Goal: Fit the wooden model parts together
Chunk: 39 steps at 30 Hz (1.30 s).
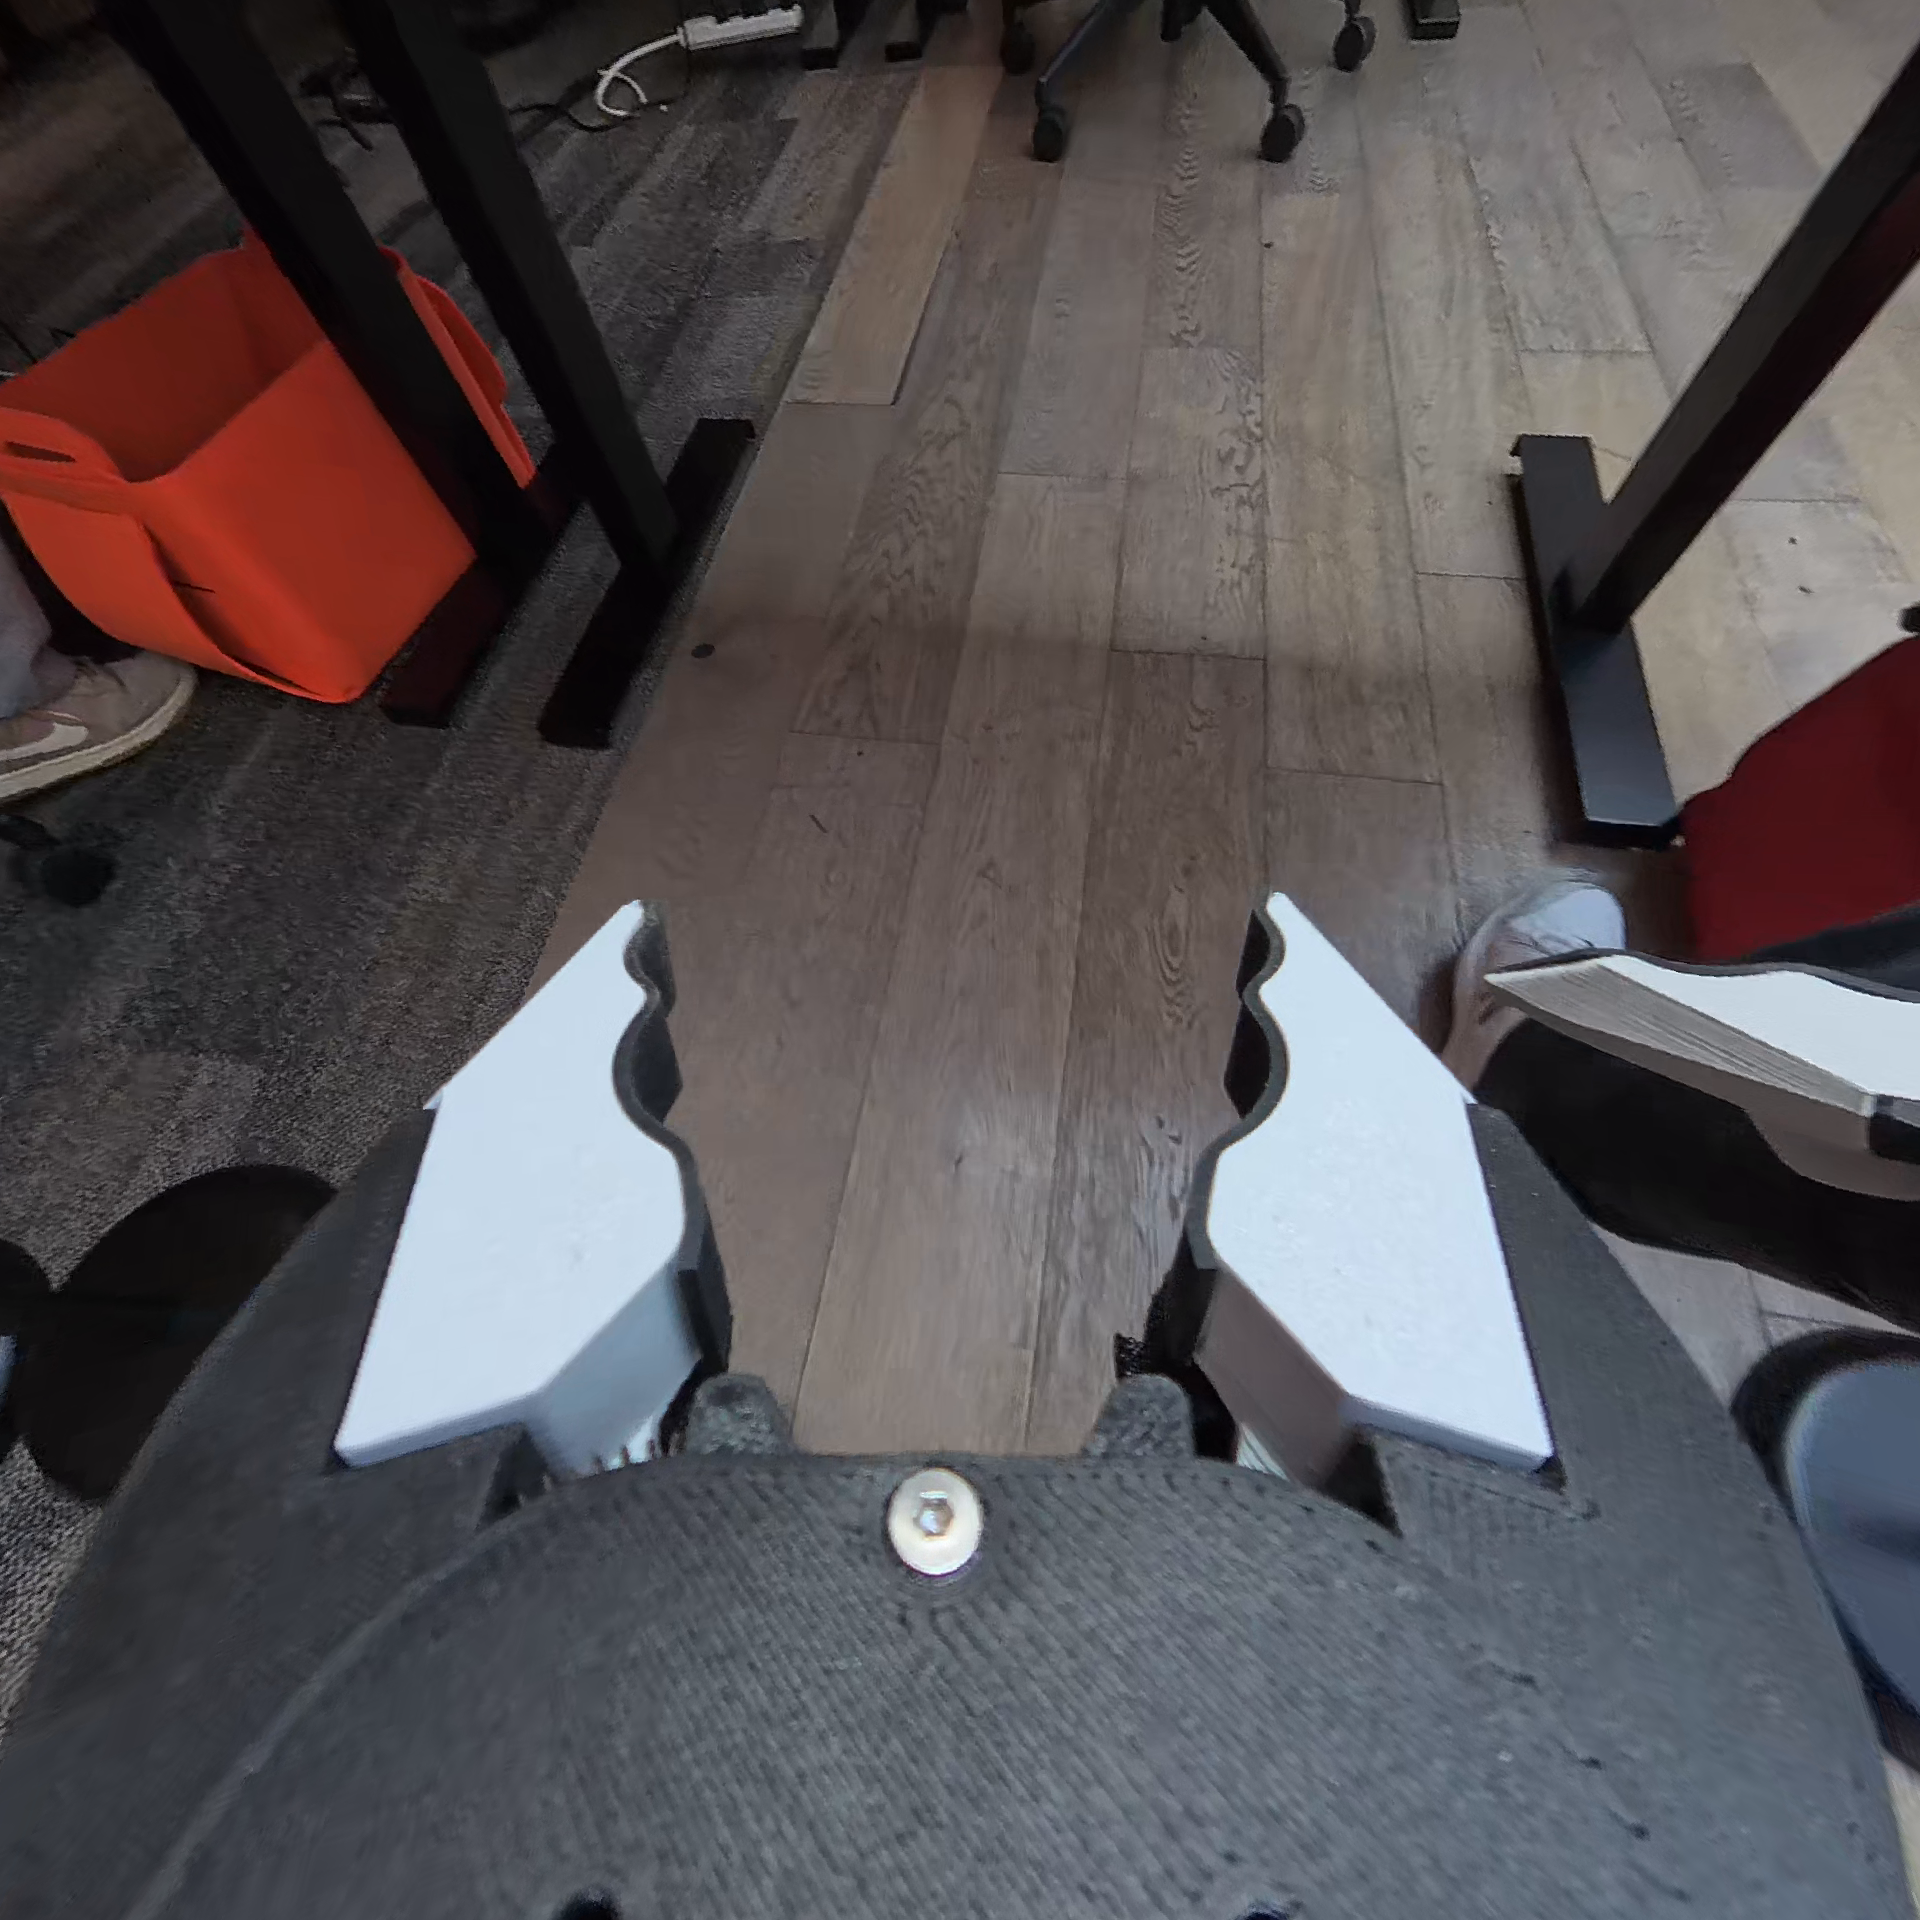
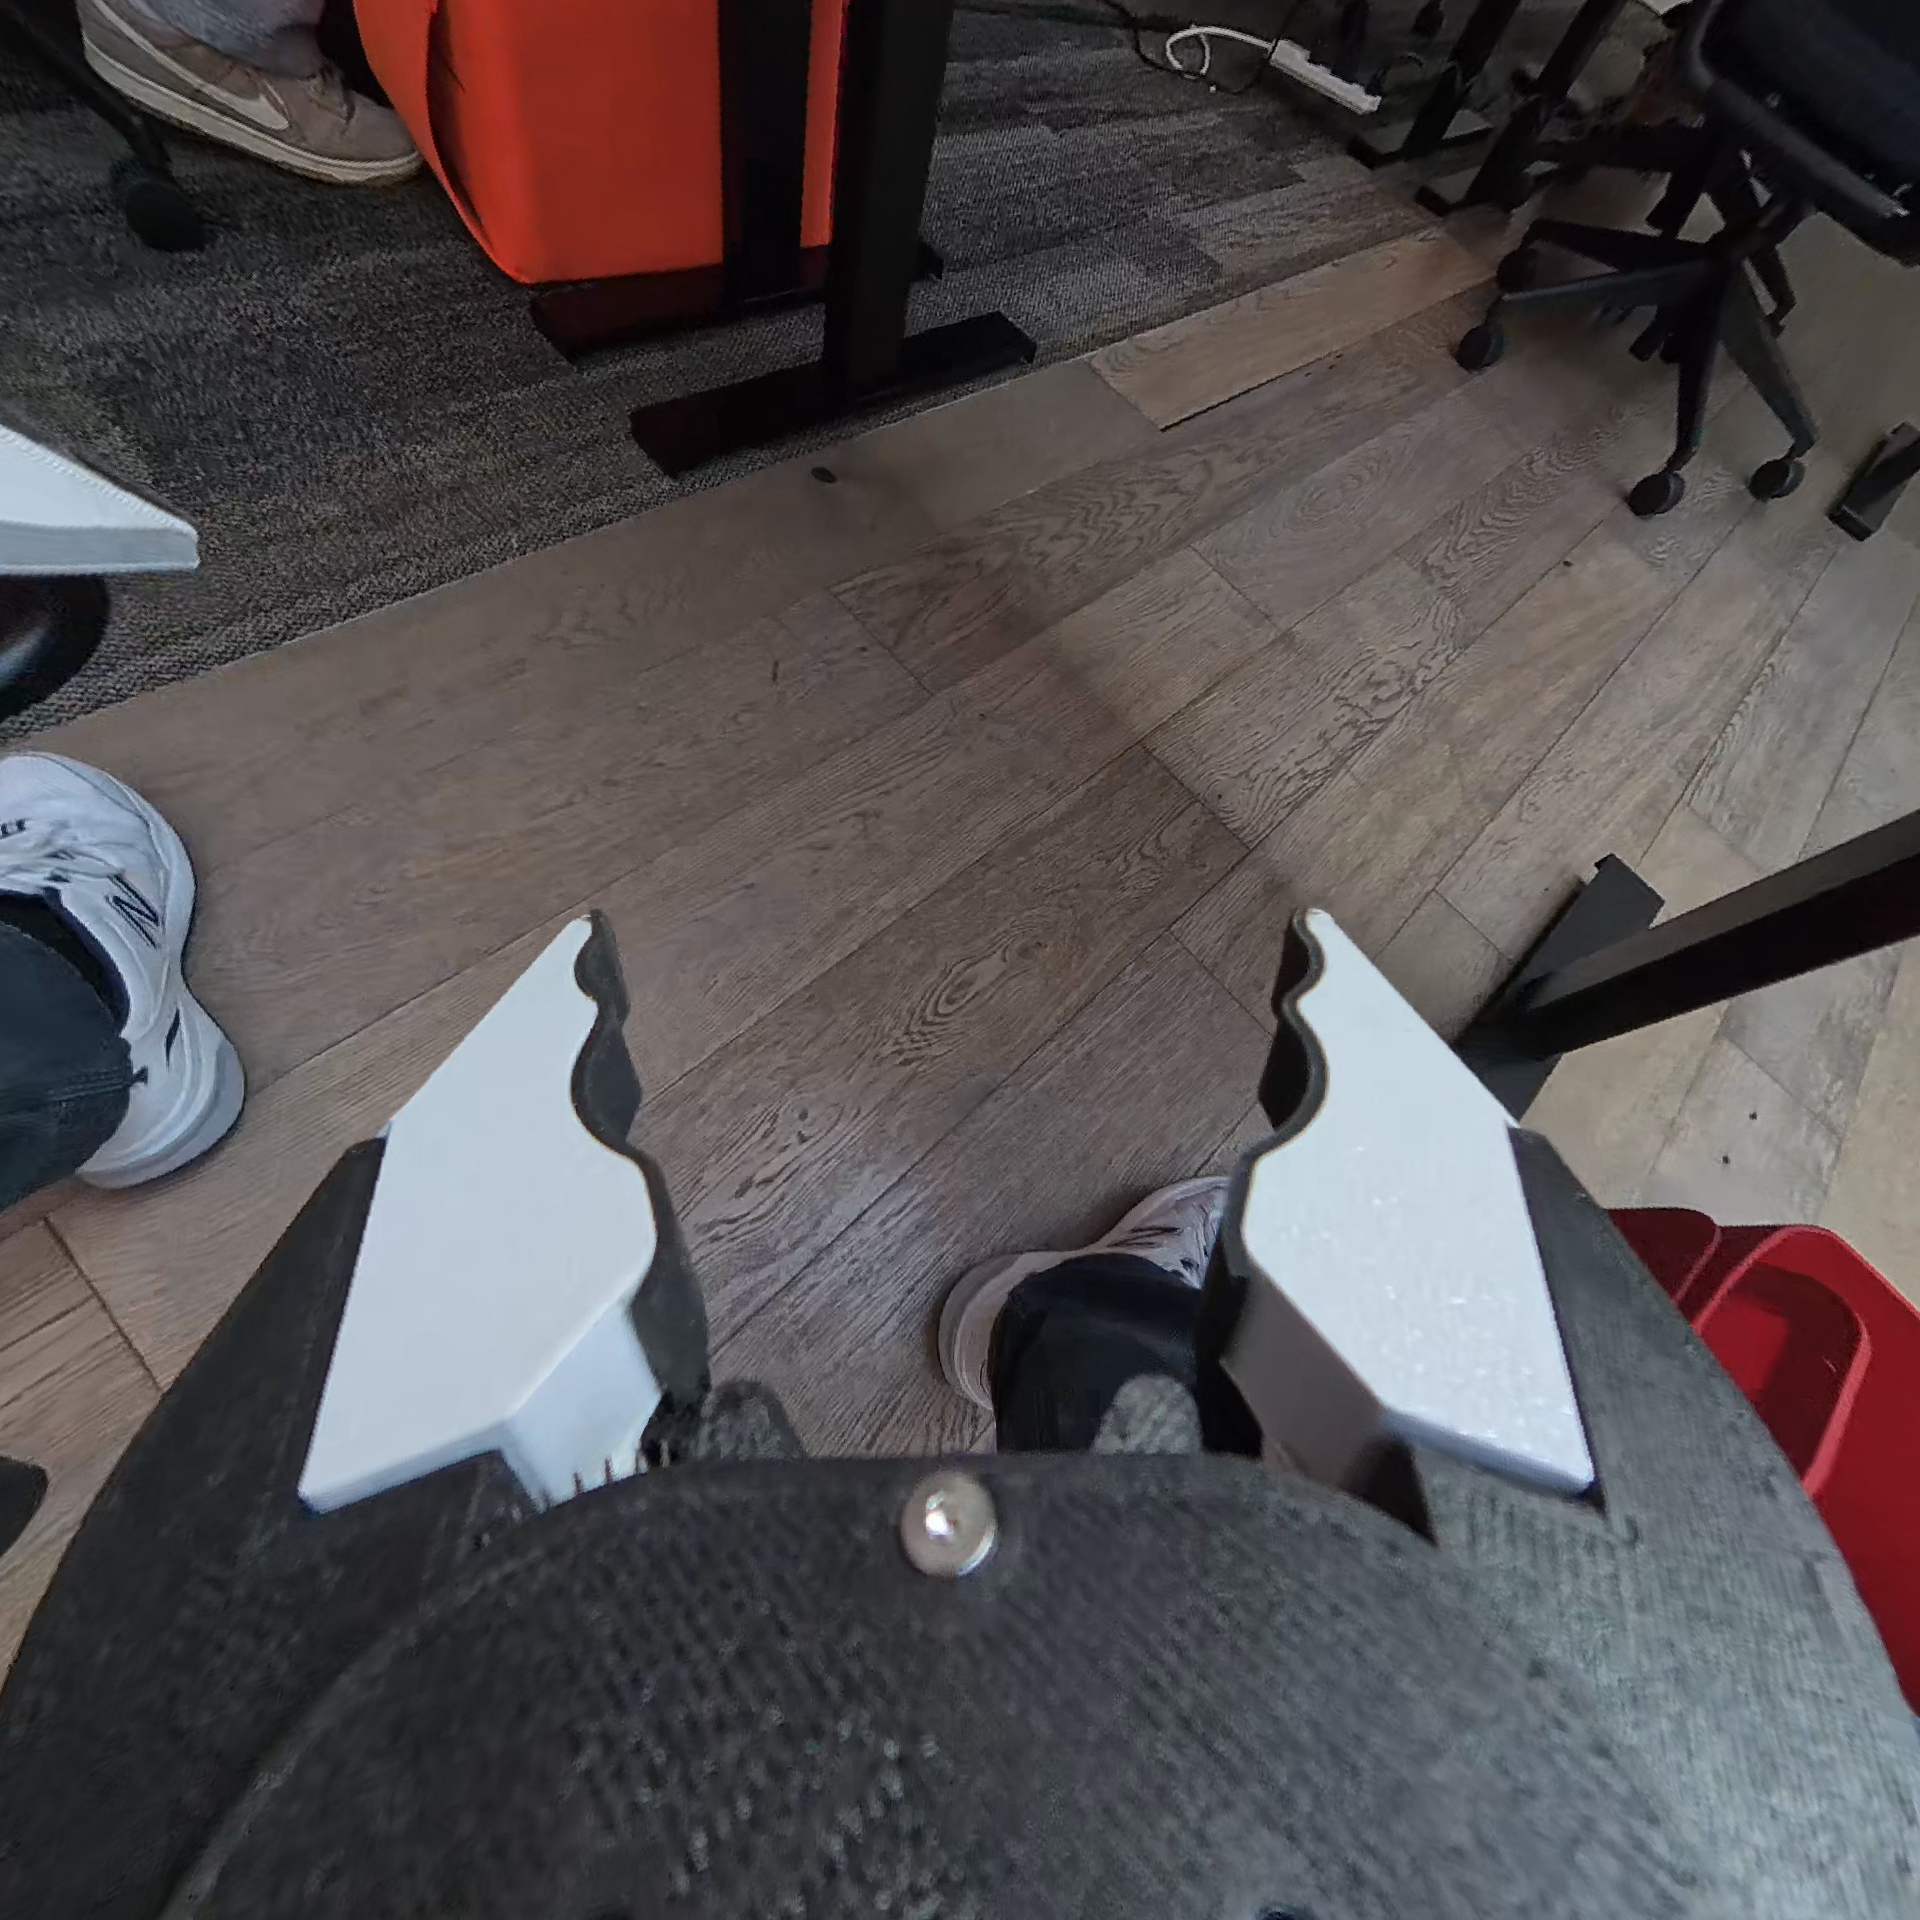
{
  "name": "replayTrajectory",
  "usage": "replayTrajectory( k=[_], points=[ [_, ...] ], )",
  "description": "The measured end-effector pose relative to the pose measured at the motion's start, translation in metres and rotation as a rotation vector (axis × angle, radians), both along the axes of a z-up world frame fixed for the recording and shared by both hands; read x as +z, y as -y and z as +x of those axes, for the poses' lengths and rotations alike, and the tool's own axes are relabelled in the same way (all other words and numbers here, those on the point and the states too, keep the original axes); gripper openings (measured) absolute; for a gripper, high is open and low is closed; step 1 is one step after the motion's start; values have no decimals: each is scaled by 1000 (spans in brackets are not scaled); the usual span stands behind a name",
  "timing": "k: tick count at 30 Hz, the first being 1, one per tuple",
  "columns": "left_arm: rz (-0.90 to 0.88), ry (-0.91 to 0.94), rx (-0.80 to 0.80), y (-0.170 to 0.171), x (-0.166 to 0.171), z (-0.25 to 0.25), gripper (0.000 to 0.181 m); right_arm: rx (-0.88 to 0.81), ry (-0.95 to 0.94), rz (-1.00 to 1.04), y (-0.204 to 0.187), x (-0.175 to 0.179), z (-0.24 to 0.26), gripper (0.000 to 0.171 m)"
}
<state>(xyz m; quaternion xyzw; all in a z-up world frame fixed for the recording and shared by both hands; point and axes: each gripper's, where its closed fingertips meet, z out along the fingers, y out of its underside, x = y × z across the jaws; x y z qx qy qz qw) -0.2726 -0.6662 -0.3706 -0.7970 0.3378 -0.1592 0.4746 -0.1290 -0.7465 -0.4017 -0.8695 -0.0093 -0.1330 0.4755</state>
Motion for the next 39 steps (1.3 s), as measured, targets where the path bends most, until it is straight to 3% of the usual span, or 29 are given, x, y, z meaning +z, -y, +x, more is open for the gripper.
replayTrajectory(
  k=[6, 13, 18, 25, 32, 35, 37, 39],
  points=[
    [-28, -5, 98, -80, -16, -25, 113, 46, 9, -8, -74, -26, -20, 123],
    [113, 77, 68, -126, 54, -36, 111, 102, 1, -18, -140, -43, -49, 124],
    [69, 158, 41, -175, 75, -21, 114, 85, 19, 53, -185, -12, -43, 124],
    [183, 4, -50, -232, 75, 9, 114, -35, -78, 132, -231, 31, -2, 124],
    [236, 8, -94, -274, 118, 46, 112, -175, -55, 235, -250, 80, 54, 123],
    [253, 32, -110, -288, 138, 53, 102, -227, -37, 283, -249, 97, 75, 117],
    [261, 53, -139, -295, 151, 57, 78, -234, -14, 299, -245, 106, 83, 107],
    [282, 64, -168, -303, 164, 59, 65, -234, 14, 327, -237, 118, 87, 93]
  ],
)
